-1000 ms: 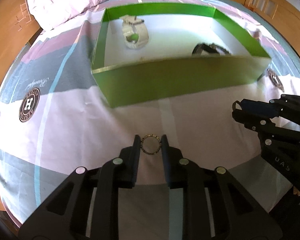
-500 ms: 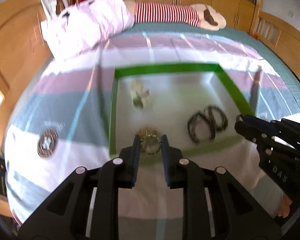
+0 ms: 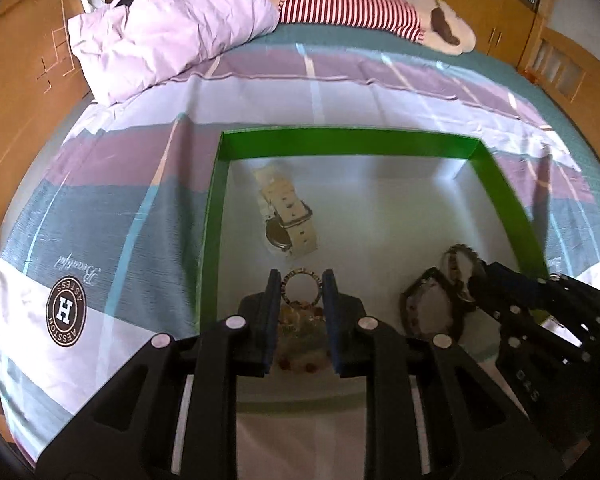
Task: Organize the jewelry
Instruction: 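Carry both rings into the green box and open both grippers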
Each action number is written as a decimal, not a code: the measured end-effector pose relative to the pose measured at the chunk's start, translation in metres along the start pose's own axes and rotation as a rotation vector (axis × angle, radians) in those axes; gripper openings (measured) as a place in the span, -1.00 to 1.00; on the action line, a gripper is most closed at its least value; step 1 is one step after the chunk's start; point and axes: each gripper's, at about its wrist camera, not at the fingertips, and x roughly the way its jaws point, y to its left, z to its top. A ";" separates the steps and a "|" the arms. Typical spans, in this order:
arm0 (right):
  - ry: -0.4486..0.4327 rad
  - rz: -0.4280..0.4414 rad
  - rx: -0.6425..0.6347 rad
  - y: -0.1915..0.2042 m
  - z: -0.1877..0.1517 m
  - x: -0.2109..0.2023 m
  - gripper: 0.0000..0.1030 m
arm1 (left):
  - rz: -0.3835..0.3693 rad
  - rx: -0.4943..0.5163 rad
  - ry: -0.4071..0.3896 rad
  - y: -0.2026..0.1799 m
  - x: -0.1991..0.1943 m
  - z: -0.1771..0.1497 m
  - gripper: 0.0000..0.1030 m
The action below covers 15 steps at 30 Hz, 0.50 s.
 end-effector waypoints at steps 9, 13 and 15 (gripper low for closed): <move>-0.060 0.008 0.091 -0.018 0.001 -0.023 0.20 | 0.027 0.040 -0.028 -0.013 -0.003 -0.005 -0.16; -0.093 0.005 0.125 -0.024 -0.001 -0.035 0.50 | 0.051 0.062 -0.075 -0.019 -0.016 -0.006 0.22; -0.111 -0.016 0.134 -0.027 -0.003 -0.039 0.59 | 0.045 0.061 -0.084 -0.019 -0.020 -0.007 0.40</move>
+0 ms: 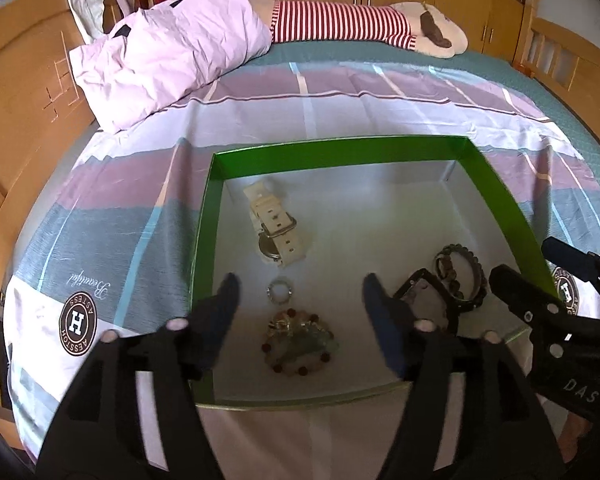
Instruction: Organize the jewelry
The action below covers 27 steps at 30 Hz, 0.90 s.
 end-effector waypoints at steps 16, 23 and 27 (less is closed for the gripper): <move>-0.026 -0.036 0.030 -0.003 -0.002 -0.003 0.79 | -0.014 -0.045 0.006 0.008 -0.009 -0.002 0.80; -0.018 -0.042 0.033 -0.003 -0.004 0.000 0.79 | -0.008 -0.036 0.021 0.009 -0.008 -0.002 0.82; -0.016 -0.049 0.030 -0.002 -0.005 0.002 0.79 | -0.015 -0.042 0.023 0.010 -0.008 -0.002 0.85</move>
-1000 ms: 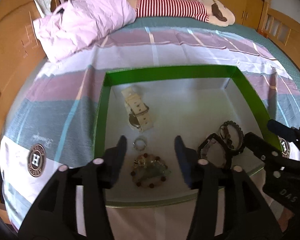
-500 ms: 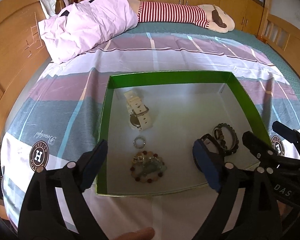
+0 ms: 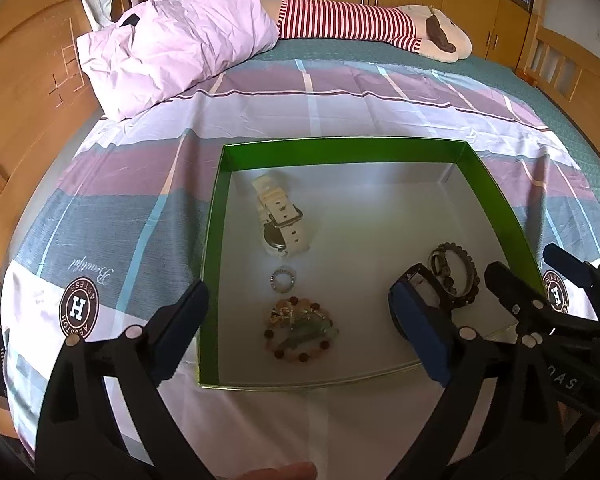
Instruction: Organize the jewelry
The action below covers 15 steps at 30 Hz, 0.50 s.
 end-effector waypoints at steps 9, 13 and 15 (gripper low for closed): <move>0.000 -0.010 -0.009 0.000 0.000 0.001 0.79 | 0.003 0.002 0.010 -0.001 0.002 0.000 0.87; 0.000 -0.012 -0.010 0.000 -0.001 0.001 0.79 | 0.006 0.002 0.011 0.000 0.002 0.000 0.88; -0.001 -0.013 -0.010 0.000 -0.001 0.001 0.79 | 0.006 0.002 0.011 0.000 0.003 0.000 0.88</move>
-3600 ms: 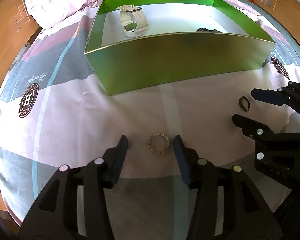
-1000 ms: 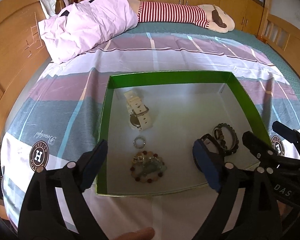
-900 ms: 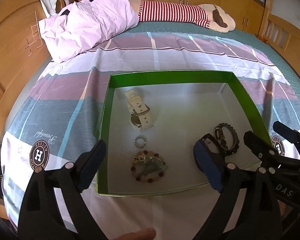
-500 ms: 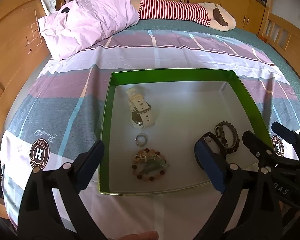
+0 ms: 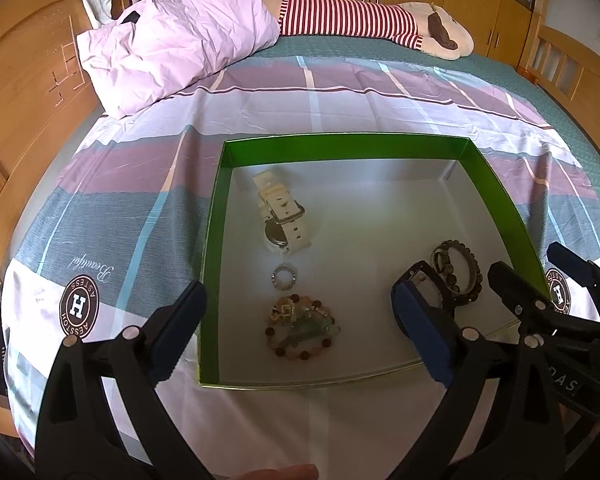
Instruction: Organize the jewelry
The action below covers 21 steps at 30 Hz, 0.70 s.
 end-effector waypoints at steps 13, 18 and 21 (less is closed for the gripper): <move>0.000 -0.002 -0.002 -0.001 0.000 0.000 0.79 | 0.002 -0.001 0.005 0.002 0.002 -0.001 0.88; 0.000 -0.005 -0.003 -0.001 -0.001 0.000 0.79 | 0.002 0.000 0.005 0.002 0.002 -0.001 0.88; 0.000 -0.008 -0.007 -0.003 -0.001 0.001 0.79 | 0.004 0.000 0.008 0.002 0.003 -0.002 0.88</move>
